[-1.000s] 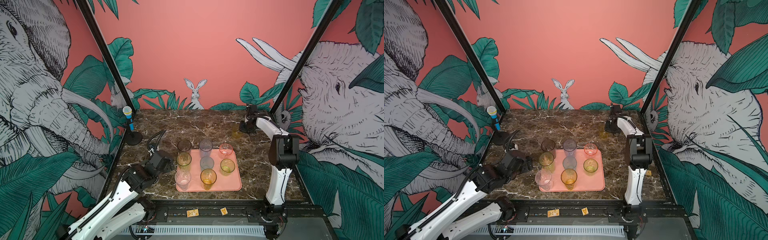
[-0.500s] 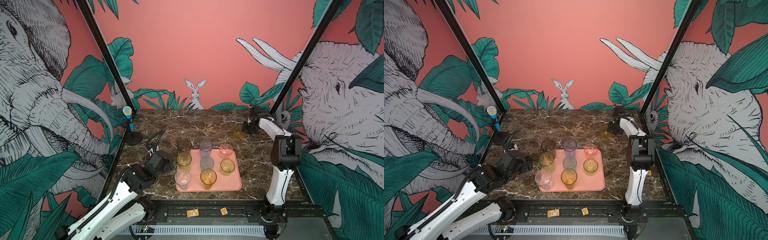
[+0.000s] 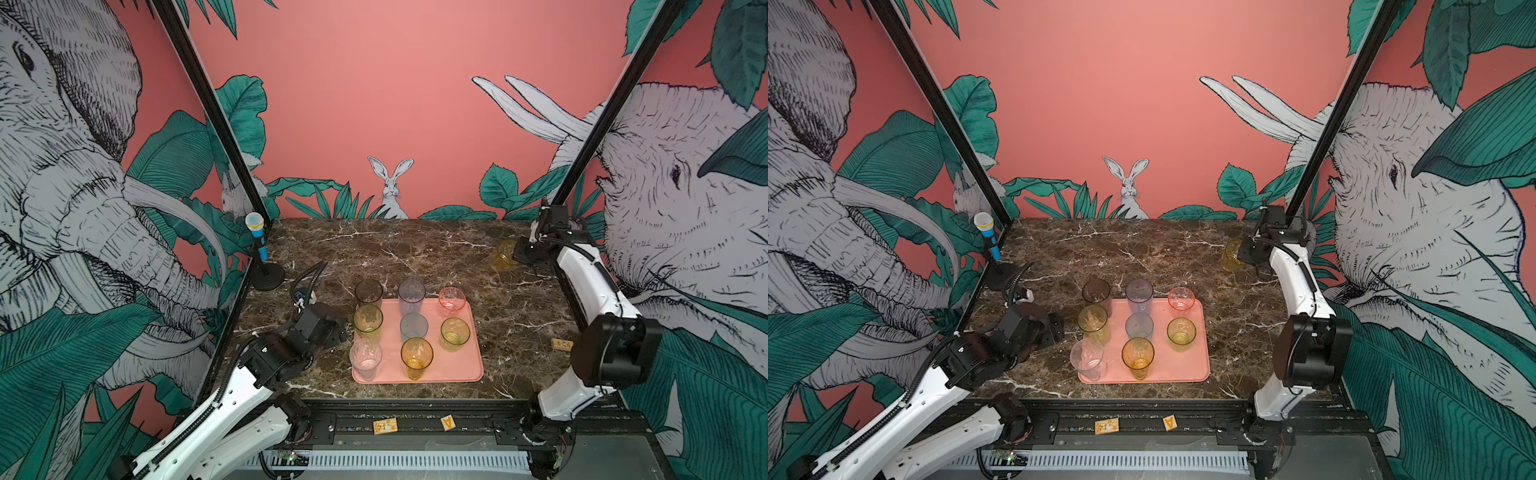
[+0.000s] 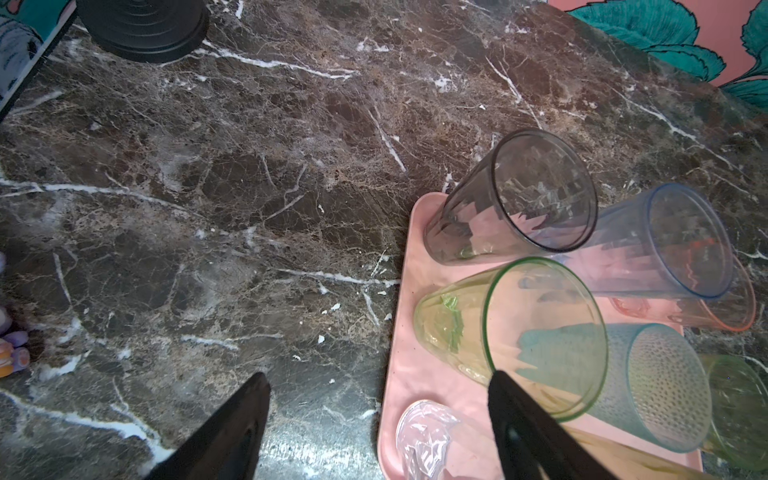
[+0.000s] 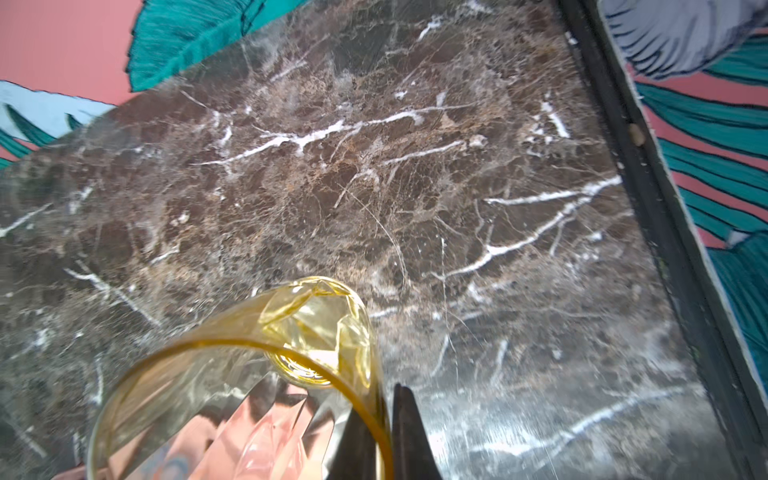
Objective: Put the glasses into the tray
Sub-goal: 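Lift the yellow glass with the right gripper toward the tray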
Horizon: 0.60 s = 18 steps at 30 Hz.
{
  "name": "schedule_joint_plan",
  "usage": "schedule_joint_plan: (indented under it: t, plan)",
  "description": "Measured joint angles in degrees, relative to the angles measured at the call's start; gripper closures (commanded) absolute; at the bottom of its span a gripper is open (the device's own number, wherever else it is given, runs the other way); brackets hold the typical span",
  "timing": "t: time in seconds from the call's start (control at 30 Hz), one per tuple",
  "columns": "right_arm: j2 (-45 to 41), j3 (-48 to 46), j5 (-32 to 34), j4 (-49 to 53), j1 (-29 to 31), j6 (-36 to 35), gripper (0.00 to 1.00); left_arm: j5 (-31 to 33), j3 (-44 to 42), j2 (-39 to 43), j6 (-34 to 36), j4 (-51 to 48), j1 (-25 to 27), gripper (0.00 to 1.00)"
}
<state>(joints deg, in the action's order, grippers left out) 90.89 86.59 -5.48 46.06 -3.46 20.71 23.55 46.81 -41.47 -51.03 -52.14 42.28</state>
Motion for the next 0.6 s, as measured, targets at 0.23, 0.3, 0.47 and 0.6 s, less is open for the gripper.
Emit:
schedule_joint_plan:
  t: [0.23,0.3,0.47,0.6]
  plan:
    - [-4.8,-2.9,-1.2,0.6,-0.4,-0.3,1.00,-0.1,-0.3,0.9,0.0,-0.2,0.0,0.16]
    - [-9.6,-7.0,-1.9,3.7,-0.4,-0.1,1.00,-0.3,-0.9,1.2,-0.1,-0.2,0.0,0.16]
    - [-20.9,-9.0,-3.5,9.2,-0.3,0.3,1.00,-1.4,-1.8,1.8,-0.3,0.2,0.0,0.16]
    - [-25.2,-10.1,-3.8,11.3,-0.4,0.5,1.00,-2.1,-2.0,1.7,-0.4,0.5,0.0,0.16]
